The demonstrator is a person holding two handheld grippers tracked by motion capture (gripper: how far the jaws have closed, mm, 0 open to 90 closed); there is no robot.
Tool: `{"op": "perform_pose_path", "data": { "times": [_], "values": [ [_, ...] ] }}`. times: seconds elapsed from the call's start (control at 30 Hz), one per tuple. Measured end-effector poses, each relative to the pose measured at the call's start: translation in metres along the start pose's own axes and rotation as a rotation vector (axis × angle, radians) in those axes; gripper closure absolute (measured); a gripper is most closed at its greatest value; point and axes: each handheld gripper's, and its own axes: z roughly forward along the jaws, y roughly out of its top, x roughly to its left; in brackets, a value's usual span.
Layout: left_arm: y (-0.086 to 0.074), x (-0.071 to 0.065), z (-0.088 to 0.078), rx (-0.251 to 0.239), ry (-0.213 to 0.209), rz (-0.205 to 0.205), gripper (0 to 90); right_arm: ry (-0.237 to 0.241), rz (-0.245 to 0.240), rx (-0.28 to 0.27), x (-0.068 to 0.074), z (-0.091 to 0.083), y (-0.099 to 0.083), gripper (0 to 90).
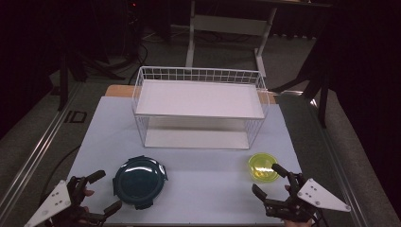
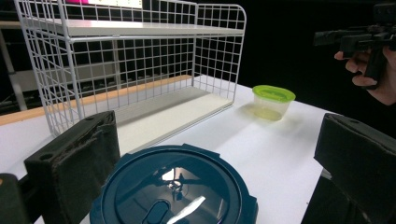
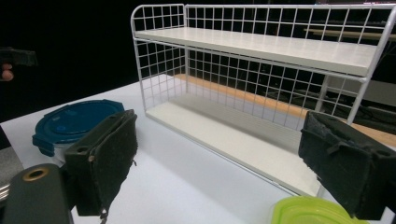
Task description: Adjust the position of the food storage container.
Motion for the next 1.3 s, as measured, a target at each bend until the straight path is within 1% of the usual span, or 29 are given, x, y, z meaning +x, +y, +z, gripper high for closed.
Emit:
{"op": "perform_pose_path", "data": {
  "times": [0.17, 0.27, 0.33, 0.37, 0.4, 0.47, 0.57, 0.63, 0.7, 0.77, 0.8, 0.83, 0.87, 0.9, 0.93, 0.97, 1.03, 1.07, 1.1, 1.13, 1.17, 1.2, 1.23, 1.27, 1.3],
  "values": [
    [0.002, -0.001, 0.0, 0.004, 0.0, -0.004, 0.0, 0.0, -0.01, 0.001, 0.002, 0.001, 0.002, 11.1],
    [0.007, -0.002, -0.002, 0.004, -0.001, 0.005, 0.0, -0.008, -0.016, -0.003, 0.003, 0.0, 0.004, 11.1],
    [0.011, 0.002, -0.004, 0.005, -0.003, 0.011, 0.0, -0.009, -0.013, -0.003, 0.003, 0.0, 0.005, 11.1],
    [0.011, 0.002, -0.004, 0.005, -0.003, 0.011, 0.0, -0.009, -0.013, -0.003, 0.003, 0.0, 0.005, 11.1],
    [0.013, 0.004, -0.005, 0.01, -0.003, 0.02, 0.0, -0.011, -0.014, -0.002, 0.003, 0.0, 0.005, 11.1],
    [0.014, 0.01, -0.006, 0.033, 0.013, 0.03, 0.0, -0.009, -0.011, 0.005, 0.003, 0.001, 0.004, 11.1],
    [0.009, 0.025, -0.009, 0.067, 0.008, 0.002, 1.4, -0.004, -0.012, 0.008, 0.004, 0.003, 0.004, 11.1],
    [0.003, 0.034, -0.011, 0.095, 0.014, -0.018, 2.8, -0.004, -0.012, 0.005, 0.004, 0.003, 0.004, 11.1],
    [-0.005, 0.041, -0.013, 0.123, 0.033, -0.013, 13.1, -0.003, -0.006, 0.006, 0.003, 0.003, 0.004, 11.1],
    [-0.012, 0.046, -0.014, 0.153, 0.028, -0.01, 22.9, 0.001, -0.001, 0.007, 0.003, 0.003, 0.003, 11.1],
    [-0.019, 0.05, -0.013, 0.191, 0.028, 0.004, 29.4, 0.0, -0.001, 0.005, 0.003, 0.004, 0.003, 11.1],
    [-0.019, 0.05, -0.013, 0.191, 0.028, 0.004, 34.9, 0.002, 0.002, 0.006, 0.003, 0.004, 0.003, 11.1],
    [-0.023, 0.052, -0.012, 0.21, 0.031, -0.003, 41.9, 0.001, 0.004, 0.005, 0.003, 0.004, 0.003, 11.1],
    [-0.026, 0.054, -0.012, 0.23, 0.038, 0.001, 41.9, 0.001, 0.004, 0.005, 0.003, 0.004, 0.003, 11.1],
    [-0.031, 0.057, -0.011, 0.26, 0.039, 0.002, 52.6, -0.001, 0.0, 0.003, 0.003, 0.004, 0.003, 11.1],
    [-0.031, 0.057, -0.011, 0.26, 0.039, 0.002, 57.1, -0.001, 0.0, 0.003, 0.003, 0.004, 0.003, 11.1],
    [-0.036, 0.063, -0.012, 0.296, 0.033, 0.001, 65.8, -0.003, 0.001, 0.0, 0.003, 0.003, 0.003, 11.1],
    [-0.036, 0.063, -0.012, 0.296, 0.033, 0.001, 69.7, -0.004, 0.003, 0.0, 0.003, 0.003, 0.002, 11.1],
    [-0.038, 0.064, -0.013, 0.311, 0.035, 0.006, 69.7, -0.004, 0.003, 0.0, 0.003, 0.003, 0.002, 11.1],
    [-0.042, 0.066, -0.012, 0.357, 0.031, 0.017, 77.6, -0.002, 0.008, 0.001, 0.002, 0.003, 0.001, 11.1],
    [-0.044, 0.066, -0.012, 0.38, 0.034, 0.024, 81.5, -0.001, 0.013, 0.003, 0.002, 0.003, 0.001, 11.1],
    [-0.044, 0.066, -0.012, 0.38, 0.034, 0.024, 85.5, -0.001, 0.013, 0.003, 0.002, 0.003, 0.001, 11.1],
    [-0.046, 0.066, -0.011, 0.397, 0.032, 0.028, 85.5, 0.001, 0.014, 0.004, 0.002, 0.003, 0.001, 11.1],
    [-0.05, 0.066, -0.007, 0.427, 0.027, 0.021, 89.2, 0.003, 0.012, 0.007, 0.002, 0.003, 0.0, 11.1],
    [-0.05, 0.066, -0.007, 0.427, 0.027, 0.021, 89.3, 0.005, 0.011, 0.007, 0.002, 0.003, 0.0, 11.1]
  ]
}}
